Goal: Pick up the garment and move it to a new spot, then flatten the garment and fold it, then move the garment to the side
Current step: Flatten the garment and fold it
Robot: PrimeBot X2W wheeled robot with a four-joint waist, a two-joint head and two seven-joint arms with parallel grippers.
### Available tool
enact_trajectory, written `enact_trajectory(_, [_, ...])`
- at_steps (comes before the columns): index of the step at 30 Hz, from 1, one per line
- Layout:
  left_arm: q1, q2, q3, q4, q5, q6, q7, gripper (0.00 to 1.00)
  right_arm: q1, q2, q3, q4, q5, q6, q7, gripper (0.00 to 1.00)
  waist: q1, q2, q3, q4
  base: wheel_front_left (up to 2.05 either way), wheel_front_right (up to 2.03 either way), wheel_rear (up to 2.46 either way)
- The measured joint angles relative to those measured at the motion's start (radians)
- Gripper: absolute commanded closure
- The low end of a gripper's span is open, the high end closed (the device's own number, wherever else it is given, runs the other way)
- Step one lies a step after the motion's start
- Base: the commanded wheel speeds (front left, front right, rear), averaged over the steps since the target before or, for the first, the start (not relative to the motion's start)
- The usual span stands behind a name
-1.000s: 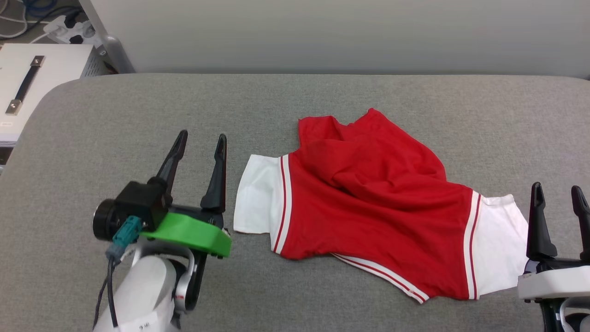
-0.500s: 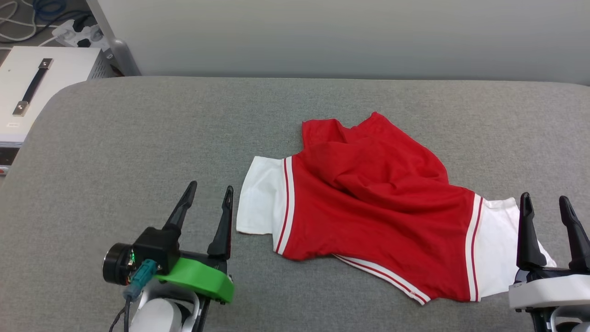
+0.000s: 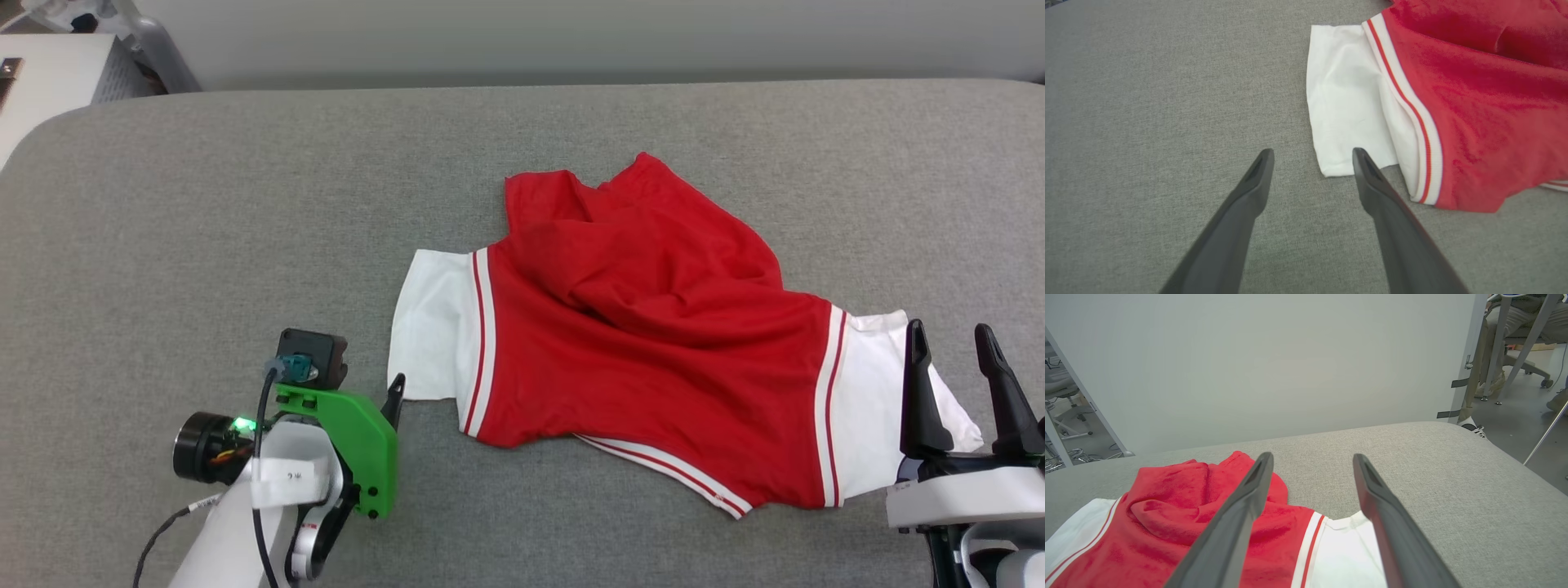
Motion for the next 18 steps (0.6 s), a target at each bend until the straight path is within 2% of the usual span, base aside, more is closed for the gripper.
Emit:
enact_trajectory(4, [-0.023,0.022,-0.004,-0.026,0.001,0.017,0.107,0.00,-0.012,0.000,0.009,0.000,-0.001,0.000,0.000,0.00,0.0000,0.0000,0.034,-0.018,0.00,0.00,0.00])
enact_trajectory(18, [-0.062,0.053,-0.015,0.015,-0.002,0.023,0.207,0.00,-0.049,0.004,0.022,0.031,-0.001,0.000,-0.020,0.00,0.0000,0.0000,0.116,-0.075,0.00,0.00,0.00])
